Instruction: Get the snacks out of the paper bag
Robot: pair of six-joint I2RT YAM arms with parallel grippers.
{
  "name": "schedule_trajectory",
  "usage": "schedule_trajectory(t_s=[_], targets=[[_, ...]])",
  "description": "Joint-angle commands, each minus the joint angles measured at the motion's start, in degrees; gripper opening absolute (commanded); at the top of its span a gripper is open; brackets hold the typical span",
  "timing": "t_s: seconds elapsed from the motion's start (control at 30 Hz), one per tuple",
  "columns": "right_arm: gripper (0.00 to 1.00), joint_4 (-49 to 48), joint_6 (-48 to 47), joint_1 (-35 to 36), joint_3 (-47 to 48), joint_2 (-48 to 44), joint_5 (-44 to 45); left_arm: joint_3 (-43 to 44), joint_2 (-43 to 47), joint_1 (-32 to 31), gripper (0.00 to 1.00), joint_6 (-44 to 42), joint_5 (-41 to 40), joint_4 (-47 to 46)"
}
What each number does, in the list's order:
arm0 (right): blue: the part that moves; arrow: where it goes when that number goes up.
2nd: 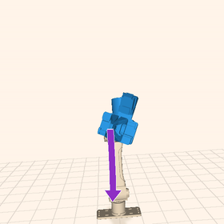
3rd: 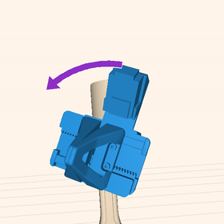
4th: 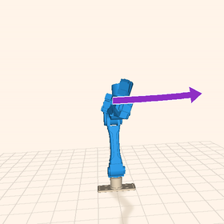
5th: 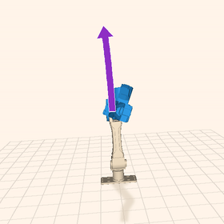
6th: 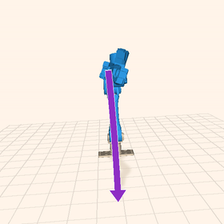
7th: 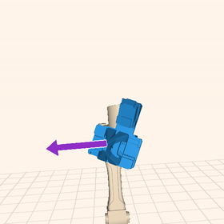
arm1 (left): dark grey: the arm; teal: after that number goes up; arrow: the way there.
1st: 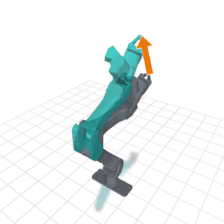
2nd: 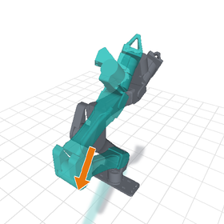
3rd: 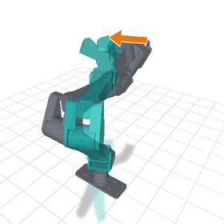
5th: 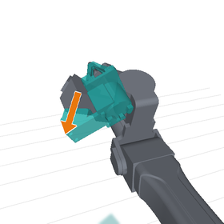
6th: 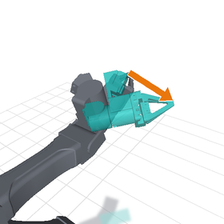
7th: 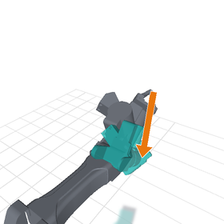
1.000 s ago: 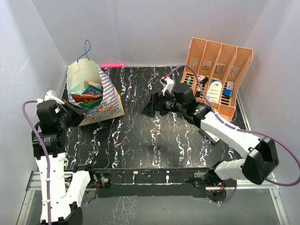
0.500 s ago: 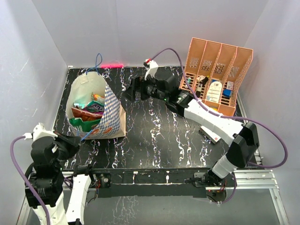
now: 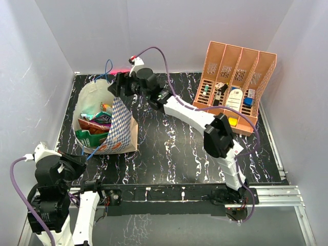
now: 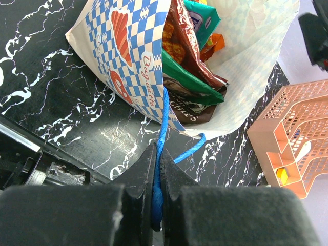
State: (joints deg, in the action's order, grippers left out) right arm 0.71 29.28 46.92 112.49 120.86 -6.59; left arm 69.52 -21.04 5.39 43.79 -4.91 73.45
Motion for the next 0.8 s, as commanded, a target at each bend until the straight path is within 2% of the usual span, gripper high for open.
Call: schedule_trajectory(t_s=[0.0,0.2,0.27,0.33,0.53,0.6,0.7,0.77], targets=[[0.84,-6.1,-0.4,0.0,12.9,6.1,2.3,-0.6,0.6,-0.3,0.01,0.2,2.0,0.1],[0.83,-9.4,-2.6,0.1,24.1,16.6,3.9,0.8,0.6,-0.2,0.01,0.7,3.7,-0.5],[0.78,-9.7,-4.3,0.1,28.4,19.6,5.2,1.6,0.3,-0.3,0.01,0.5,3.5,-0.5],[0.68,-11.6,-5.7,0.2,29.5,21.2,6.8,2.5,-0.2,-0.3,0.01,0.0,3.4,-0.3],[0.61,-17.4,-6.9,0.4,30.5,23.7,10.3,4.6,-1.5,-0.3,0.00,-1.9,2.4,0.1],[0.49,-18.5,-7.1,0.4,30.9,24.1,11.7,4.9,-2.0,-0.3,0.00,-2.4,2.3,-0.2],[0.25,-20.4,-8.2,0.4,30.1,23.1,13.0,5.2,-3.2,-0.3,0.00,-2.8,2.4,-0.6],[0.12,-21.9,-9.1,0.4,28.8,21.8,13.3,5.6,-4.5,-0.3,0.01,-2.8,2.5,-0.7]])
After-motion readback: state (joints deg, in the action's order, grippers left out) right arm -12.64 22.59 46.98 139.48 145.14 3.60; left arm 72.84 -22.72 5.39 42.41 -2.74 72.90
